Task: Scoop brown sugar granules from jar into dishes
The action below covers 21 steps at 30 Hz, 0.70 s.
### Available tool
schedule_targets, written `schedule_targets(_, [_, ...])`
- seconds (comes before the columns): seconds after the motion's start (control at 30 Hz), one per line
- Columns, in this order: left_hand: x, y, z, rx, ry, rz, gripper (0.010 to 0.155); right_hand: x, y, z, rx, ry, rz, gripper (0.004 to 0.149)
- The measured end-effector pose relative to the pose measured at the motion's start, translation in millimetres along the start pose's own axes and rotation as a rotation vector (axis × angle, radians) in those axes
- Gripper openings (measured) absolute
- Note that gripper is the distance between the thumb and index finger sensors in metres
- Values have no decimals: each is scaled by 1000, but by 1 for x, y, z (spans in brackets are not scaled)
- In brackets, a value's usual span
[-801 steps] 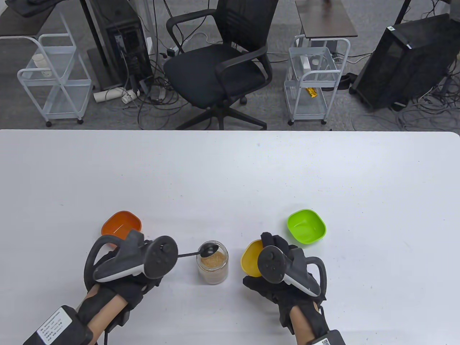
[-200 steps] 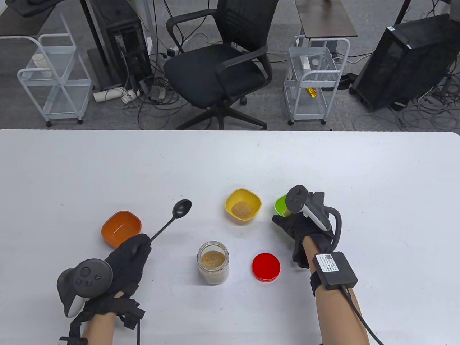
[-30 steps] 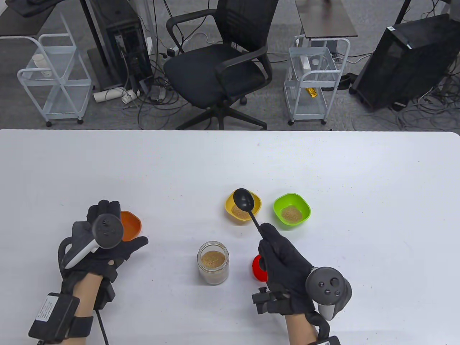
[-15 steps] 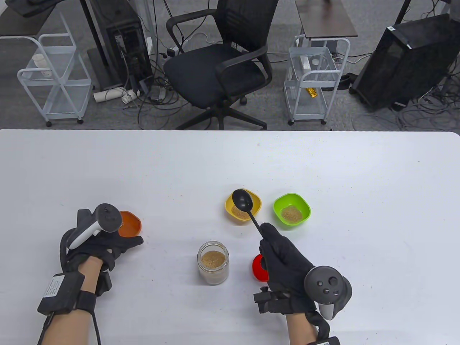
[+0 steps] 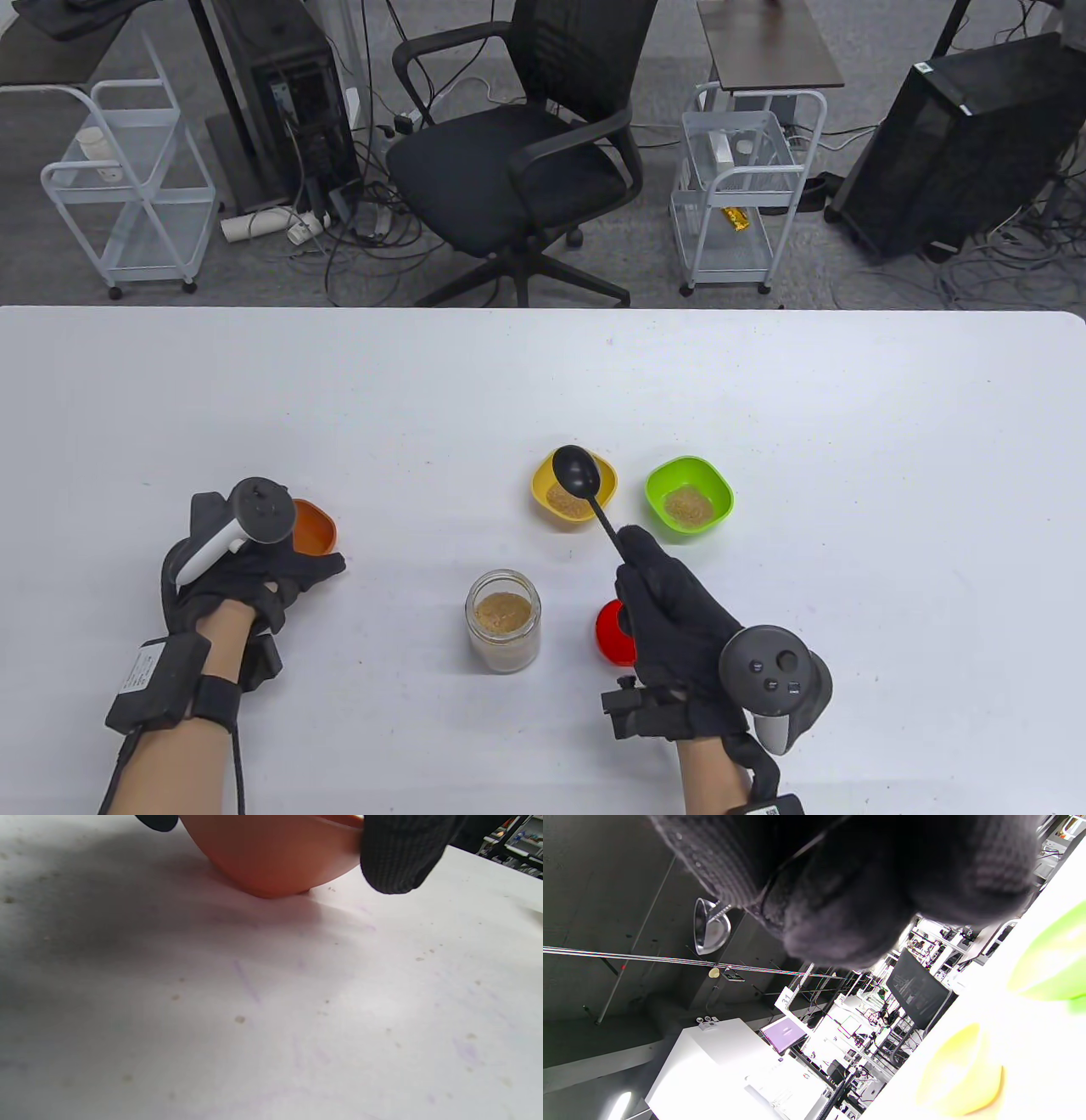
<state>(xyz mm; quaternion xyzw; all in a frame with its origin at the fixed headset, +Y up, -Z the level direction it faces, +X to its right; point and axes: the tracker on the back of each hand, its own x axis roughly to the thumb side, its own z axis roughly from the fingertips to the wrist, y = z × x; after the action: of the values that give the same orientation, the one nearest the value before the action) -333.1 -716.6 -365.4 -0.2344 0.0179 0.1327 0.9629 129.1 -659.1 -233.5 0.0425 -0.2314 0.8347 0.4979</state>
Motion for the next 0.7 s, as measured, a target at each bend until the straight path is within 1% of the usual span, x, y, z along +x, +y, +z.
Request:
schedule_targets(0.13, [6, 1, 9, 30, -60, 3, 113, 0, 1, 0, 4, 1, -2, 41])
schedule_targets(0.3, [22, 2, 26, 86, -163, -19, 112, 0, 2, 0, 6, 4, -2, 41])
schedule_targets(0.47, [43, 3, 50, 139, -274, -58, 111, -1, 2, 1, -1, 3, -3, 40])
schedule_targets(0.57, [53, 2, 65, 162, -315, -76, 111, -1, 2, 1, 2, 7, -7, 40])
schedule_targets(0.7, [66, -4, 84, 183, -354, -72, 110, -1, 5, 1, 12, 2, -4, 40])
